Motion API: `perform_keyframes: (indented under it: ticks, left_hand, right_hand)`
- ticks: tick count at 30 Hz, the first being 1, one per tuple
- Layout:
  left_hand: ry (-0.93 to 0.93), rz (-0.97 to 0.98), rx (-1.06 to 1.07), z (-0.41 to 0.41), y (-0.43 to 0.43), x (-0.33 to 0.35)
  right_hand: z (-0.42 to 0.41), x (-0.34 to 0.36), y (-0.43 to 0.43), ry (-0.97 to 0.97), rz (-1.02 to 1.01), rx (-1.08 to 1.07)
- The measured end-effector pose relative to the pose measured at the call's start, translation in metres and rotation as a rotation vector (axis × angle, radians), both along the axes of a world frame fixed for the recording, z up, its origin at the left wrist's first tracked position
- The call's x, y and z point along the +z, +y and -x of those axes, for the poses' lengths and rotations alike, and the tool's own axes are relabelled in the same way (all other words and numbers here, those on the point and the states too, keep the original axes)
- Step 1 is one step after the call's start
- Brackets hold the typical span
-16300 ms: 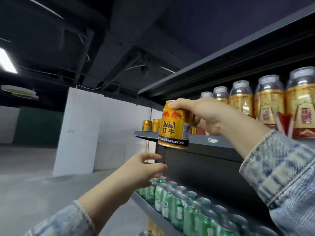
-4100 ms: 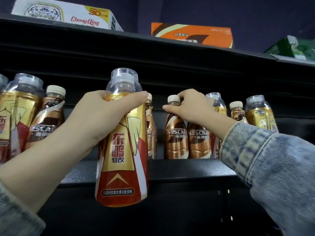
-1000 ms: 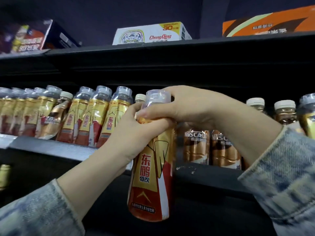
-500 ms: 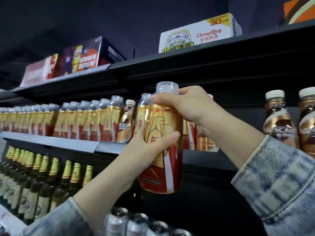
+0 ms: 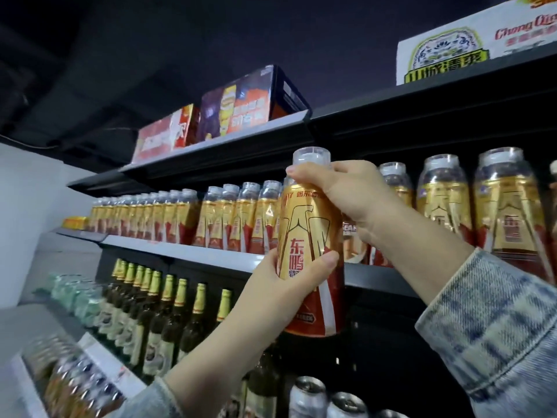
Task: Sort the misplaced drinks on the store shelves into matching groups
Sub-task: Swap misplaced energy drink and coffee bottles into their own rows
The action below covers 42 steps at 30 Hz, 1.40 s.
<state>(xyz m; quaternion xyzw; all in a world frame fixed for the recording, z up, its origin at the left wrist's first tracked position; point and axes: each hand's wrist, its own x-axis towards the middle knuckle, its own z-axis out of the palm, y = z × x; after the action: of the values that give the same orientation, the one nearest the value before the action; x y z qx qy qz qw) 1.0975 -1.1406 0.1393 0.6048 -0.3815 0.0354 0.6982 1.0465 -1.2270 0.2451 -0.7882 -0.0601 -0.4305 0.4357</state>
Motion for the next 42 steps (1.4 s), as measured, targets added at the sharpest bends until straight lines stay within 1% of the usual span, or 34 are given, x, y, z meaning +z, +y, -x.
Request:
perform_keyframes:
  ticks: [6, 10, 14, 16, 20, 26, 29, 32, 37, 40, 42]
  left_hand:
    - [-0.021, 0.033, 0.081, -0.069, 0.032, -0.009]
    - [-0.014, 0.046, 0.132, -0.137, 0.062, -0.011]
    - [-0.030, 0.013, 0.180, -0.211, 0.086, 0.000]
    - [-0.058, 0.001, 0.199, -0.246, 0.097, 0.009]
    - [-0.194, -0.025, 0.217, -0.312, 0.114, 0.021]
    - [-0.371, -0.036, 0.300, -0.410, 0.133, 0.024]
    - [-0.451, -0.021, 0.334, -0.454, 0.135, 0.028]
    - [-0.487, -0.002, 0.337, -0.489, 0.133, 0.031]
    - [-0.577, -0.013, 0.408, -0.523, 0.124, 0.043]
    - [-0.629, -0.022, 0.469, -0.530, 0.115, 0.045]
    - [-0.670, -0.073, 0.543, -0.531, 0.108, 0.044]
  right_hand:
    - [-0.080, -0.005, 0.031, 0.014, 0.031, 0.047]
    - [-0.151, -0.003, 0.060, 0.039, 0.053, 0.063]
    - [-0.230, 0.014, 0.082, 0.070, 0.060, 0.036]
    - [-0.266, 0.026, 0.091, 0.081, 0.067, 0.013]
    - [-0.332, 0.049, 0.105, 0.060, 0.059, -0.010]
    - [-0.416, 0.069, 0.121, 0.011, 0.120, -0.154]
    - [-0.448, 0.076, 0.131, -0.028, 0.202, -0.262]
    - [-0.474, 0.082, 0.138, -0.037, 0.307, -0.369]
    - [-0.496, 0.095, 0.134, -0.034, 0.363, -0.503]
    - [-0.497, 0.101, 0.132, 0.013, 0.427, -0.608]
    - [-0.493, 0.105, 0.131, 0.059, 0.466, -0.671]
